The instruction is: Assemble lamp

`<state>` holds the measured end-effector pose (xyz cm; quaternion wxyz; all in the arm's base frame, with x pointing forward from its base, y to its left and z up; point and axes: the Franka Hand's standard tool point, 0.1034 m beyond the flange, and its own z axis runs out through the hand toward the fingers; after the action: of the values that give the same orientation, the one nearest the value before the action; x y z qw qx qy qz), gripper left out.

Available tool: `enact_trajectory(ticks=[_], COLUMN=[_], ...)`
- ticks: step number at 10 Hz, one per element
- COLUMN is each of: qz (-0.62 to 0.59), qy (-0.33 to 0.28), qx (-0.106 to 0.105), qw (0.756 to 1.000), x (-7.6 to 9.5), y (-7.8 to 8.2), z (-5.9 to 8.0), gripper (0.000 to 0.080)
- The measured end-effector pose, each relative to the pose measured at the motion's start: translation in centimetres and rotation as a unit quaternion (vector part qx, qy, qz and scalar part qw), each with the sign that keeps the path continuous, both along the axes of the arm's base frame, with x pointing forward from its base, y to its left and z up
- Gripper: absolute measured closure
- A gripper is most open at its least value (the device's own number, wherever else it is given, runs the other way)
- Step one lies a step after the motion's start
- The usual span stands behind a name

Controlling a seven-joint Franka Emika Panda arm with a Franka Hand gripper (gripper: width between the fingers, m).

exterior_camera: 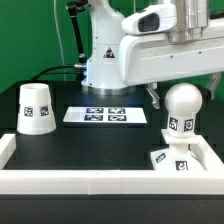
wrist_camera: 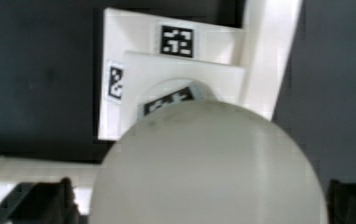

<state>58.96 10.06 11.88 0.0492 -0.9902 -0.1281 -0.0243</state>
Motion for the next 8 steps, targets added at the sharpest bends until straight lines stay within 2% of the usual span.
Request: enact_trajectory(ticks=[1,4,7,8], qz=[0.083,0.204,0.319,0.376], qy=[-0.019,-0.030,-0.033,-0.034], qx=[-0.016,-0.031,-0.039,-0.047], qw=[0.996,0.978,0.946,0.925], x=[0.38,0.35,0.10,0.03], y=[0.08,0.36,0.50,0.55], z=[0.17,0.03,-0.45,-0.59], gripper=[0.0100,0.0100,0.0100,0.0100])
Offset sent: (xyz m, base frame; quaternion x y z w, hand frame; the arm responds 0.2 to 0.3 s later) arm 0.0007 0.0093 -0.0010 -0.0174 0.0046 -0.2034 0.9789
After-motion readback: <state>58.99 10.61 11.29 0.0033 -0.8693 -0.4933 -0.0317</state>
